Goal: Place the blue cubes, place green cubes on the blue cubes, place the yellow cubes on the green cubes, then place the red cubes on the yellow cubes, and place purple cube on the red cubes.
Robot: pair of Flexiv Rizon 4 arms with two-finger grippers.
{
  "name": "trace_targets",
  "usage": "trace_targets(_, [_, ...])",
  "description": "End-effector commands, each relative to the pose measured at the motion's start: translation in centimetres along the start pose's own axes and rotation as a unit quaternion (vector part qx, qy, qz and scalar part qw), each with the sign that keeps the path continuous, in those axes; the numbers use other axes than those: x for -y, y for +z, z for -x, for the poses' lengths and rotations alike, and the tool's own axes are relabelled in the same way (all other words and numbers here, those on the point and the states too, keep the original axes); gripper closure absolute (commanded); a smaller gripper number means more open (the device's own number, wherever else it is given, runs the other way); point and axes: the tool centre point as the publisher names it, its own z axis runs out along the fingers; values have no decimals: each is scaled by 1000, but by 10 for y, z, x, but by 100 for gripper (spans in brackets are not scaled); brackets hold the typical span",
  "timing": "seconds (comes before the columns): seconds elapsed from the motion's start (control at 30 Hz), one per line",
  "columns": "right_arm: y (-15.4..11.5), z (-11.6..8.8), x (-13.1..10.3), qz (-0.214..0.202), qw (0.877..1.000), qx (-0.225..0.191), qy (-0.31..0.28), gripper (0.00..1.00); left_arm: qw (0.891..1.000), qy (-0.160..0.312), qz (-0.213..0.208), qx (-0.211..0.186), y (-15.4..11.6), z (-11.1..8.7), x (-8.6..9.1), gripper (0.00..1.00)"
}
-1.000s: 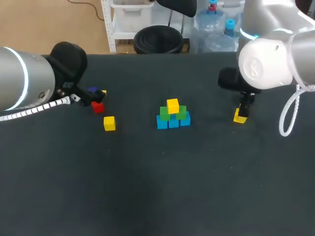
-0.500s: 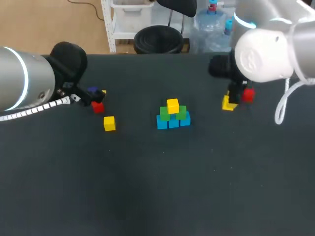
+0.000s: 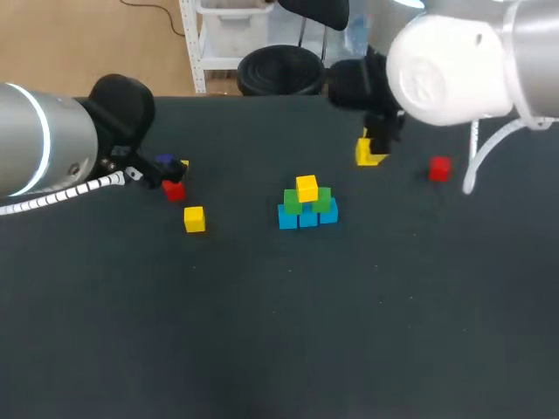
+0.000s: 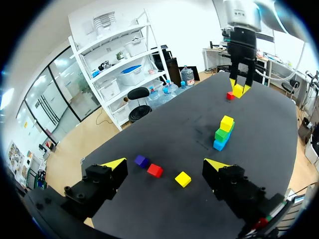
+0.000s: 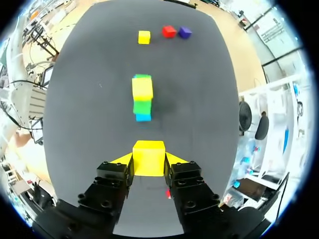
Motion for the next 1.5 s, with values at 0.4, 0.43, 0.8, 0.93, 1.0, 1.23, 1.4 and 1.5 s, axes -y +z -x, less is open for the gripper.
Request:
trace_targets(0.4, [29, 41, -10, 27, 999, 11, -43, 100, 1000, -1, 2, 2, 1, -1, 1, 0])
trace_targets(0.43, [29, 44, -11, 27, 999, 11, -45, 100, 1000, -1, 2, 2, 1, -1, 1, 0])
trace_targets(0.8, [37, 52, -13, 36, 998, 13, -56, 100, 1000, -1, 2, 2, 1, -1, 1, 0])
trace_targets(0.93, [39, 52, -15, 40, 997, 11, -57, 100, 1000, -1, 2, 2, 1, -1, 1, 0])
trace_targets(1.0, [39, 52, -16, 41, 997, 11, -57, 100, 1000, -1, 2, 2, 1, -1, 1, 0])
trace_targets(1.23, [39, 51, -21, 51, 997, 7, -57, 100, 1000, -1, 2, 2, 1, -1, 1, 0])
trace_targets(1.4, [42, 49, -24, 60, 997, 4, -53, 100, 1000, -1, 2, 2, 1, -1, 1, 0])
trace_targets(1.5, [44, 49, -26, 63, 997, 4, -52, 100, 1000, -1, 2, 2, 1, -1, 1, 0])
